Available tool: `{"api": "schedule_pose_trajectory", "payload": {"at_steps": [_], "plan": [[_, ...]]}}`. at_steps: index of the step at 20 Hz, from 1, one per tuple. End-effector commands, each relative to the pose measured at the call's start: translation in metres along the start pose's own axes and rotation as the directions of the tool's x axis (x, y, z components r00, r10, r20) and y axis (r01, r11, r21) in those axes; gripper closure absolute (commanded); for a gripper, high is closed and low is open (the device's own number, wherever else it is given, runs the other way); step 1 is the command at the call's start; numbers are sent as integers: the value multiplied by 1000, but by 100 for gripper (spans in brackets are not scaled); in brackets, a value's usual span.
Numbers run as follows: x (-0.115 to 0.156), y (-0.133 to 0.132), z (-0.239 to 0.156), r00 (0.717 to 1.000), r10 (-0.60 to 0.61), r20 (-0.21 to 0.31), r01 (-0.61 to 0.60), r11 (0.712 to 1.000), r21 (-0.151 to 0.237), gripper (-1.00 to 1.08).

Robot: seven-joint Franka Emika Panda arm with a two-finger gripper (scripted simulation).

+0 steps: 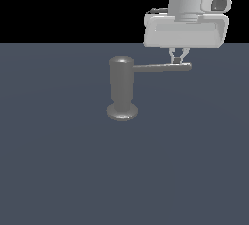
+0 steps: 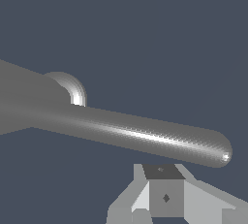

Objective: Turn on the faucet by rotating a designated handle.

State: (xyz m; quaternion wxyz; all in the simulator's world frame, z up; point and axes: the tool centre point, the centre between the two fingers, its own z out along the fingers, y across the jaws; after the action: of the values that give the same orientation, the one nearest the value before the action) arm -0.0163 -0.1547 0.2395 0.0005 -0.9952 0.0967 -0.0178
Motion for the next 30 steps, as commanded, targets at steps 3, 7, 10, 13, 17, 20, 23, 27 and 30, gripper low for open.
{"api": "schedule_pose_trajectory", "payload": {"at_steps": [3, 7, 10, 13, 17, 20, 23, 27, 30], "plan": [[4, 2, 1, 1000, -2, 3, 2, 1000, 1, 108], [16, 2, 3, 1000, 2, 5, -2, 1000, 0, 108], [25, 2, 4, 1000, 4, 7, -4, 1000, 0, 108], [34, 2, 5, 1000, 7, 9, -7, 1000, 0, 108], [45, 3, 7, 1000, 10, 11, -10, 1000, -1, 108], [54, 3, 8, 1000, 12, 13, -12, 1000, -1, 108], [62, 3, 9, 1000, 14, 14, -14, 1000, -2, 108], [73, 3, 10, 1000, 17, 16, -17, 1000, -2, 108], [80, 3, 12, 1000, 19, 18, -19, 1000, -2, 108]]}}
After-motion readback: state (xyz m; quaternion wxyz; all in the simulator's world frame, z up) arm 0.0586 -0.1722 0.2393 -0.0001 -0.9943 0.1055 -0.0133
